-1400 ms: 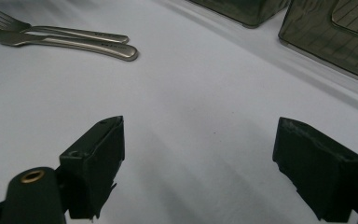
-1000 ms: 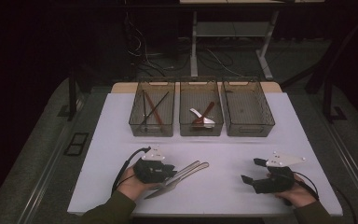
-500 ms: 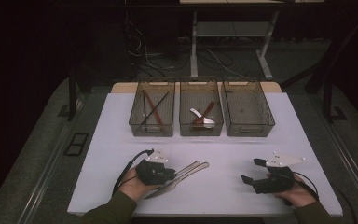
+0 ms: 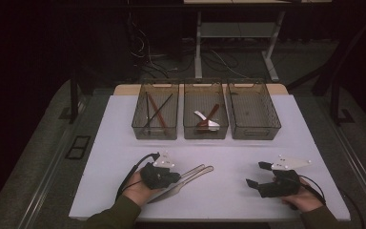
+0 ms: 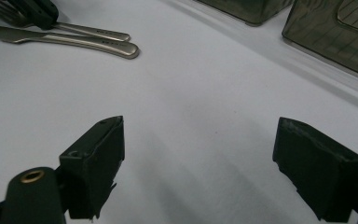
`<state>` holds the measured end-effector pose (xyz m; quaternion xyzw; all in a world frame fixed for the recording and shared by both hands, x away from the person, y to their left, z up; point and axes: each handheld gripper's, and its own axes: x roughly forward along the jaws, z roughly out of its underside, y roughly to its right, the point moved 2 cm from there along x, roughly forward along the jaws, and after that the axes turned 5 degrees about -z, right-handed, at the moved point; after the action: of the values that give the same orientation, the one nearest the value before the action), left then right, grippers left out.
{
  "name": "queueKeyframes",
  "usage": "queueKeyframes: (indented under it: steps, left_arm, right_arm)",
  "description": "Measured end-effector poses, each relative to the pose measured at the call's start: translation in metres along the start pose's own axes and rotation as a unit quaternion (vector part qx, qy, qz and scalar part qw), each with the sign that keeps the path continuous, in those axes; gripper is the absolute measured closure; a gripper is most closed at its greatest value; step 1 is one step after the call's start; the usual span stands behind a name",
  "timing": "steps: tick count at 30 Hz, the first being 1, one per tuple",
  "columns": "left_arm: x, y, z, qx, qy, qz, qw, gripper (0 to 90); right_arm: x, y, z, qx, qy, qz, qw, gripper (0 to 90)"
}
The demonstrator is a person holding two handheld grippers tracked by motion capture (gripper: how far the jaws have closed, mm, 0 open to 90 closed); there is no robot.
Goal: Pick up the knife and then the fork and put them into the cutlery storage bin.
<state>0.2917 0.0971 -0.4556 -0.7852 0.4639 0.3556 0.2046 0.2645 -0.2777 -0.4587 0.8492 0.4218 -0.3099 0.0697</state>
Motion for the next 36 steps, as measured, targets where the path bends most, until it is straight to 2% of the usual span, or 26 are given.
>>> queueKeyframes:
  steps: [4, 9, 13, 14, 18, 21, 24, 29, 30, 36]
  left_arm:
    - [-0.007, -0.004, -0.004, -0.005, 0.022, -0.003, 0.9997, 84.3]
    - [-0.013, -0.007, -0.005, -0.006, 0.034, 0.005, 0.9994, 84.3]
    - [-0.016, -0.009, -0.007, -0.001, 0.042, 0.019, 0.9990, 84.3]
    - [-0.017, -0.009, -0.008, -0.002, 0.045, 0.023, 0.9987, 84.3]
    - [-0.021, -0.010, -0.011, 0.004, 0.054, 0.042, 0.9976, 84.3]
    - [-0.022, -0.010, -0.016, 0.018, 0.056, 0.058, 0.9966, 84.3]
    - [-0.021, -0.007, -0.022, 0.030, 0.058, 0.081, 0.9945, 84.3]
    - [-0.016, -0.001, -0.031, 0.059, 0.054, 0.103, 0.9915, 84.3]
    - [-0.014, 0.001, -0.033, 0.059, 0.056, 0.107, 0.9909, 84.3]
    - [-0.007, 0.008, -0.044, 0.083, 0.053, 0.130, 0.9866, 84.3]
  right_arm:
    - [0.001, 0.001, 0.000, 0.009, -0.015, 0.000, 0.9998, 16.2]
    - [0.000, 0.002, -0.001, 0.031, -0.031, -0.003, 0.9990, 14.9]
    - [-0.004, 0.003, -0.004, 0.034, -0.039, -0.025, 0.9984, 13.6]
    - [-0.005, 0.004, -0.006, 0.037, -0.044, -0.039, 0.9975, 13.6]
    - [-0.008, 0.004, -0.011, 0.023, -0.042, -0.059, 0.9971, 14.0]
    - [-0.006, 0.001, -0.016, 0.007, -0.052, -0.066, 0.9964, 14.3]
    - [-0.001, -0.001, -0.022, -0.008, -0.066, -0.072, 0.9952, 15.1]
    - [0.011, -0.005, -0.032, -0.027, -0.092, -0.109, 0.9894, 15.0]
    - [0.013, -0.006, -0.034, -0.032, -0.096, -0.115, 0.9882, 15.0]
    - [0.025, -0.015, -0.051, -0.059, -0.100, -0.146, 0.9825, 14.9]
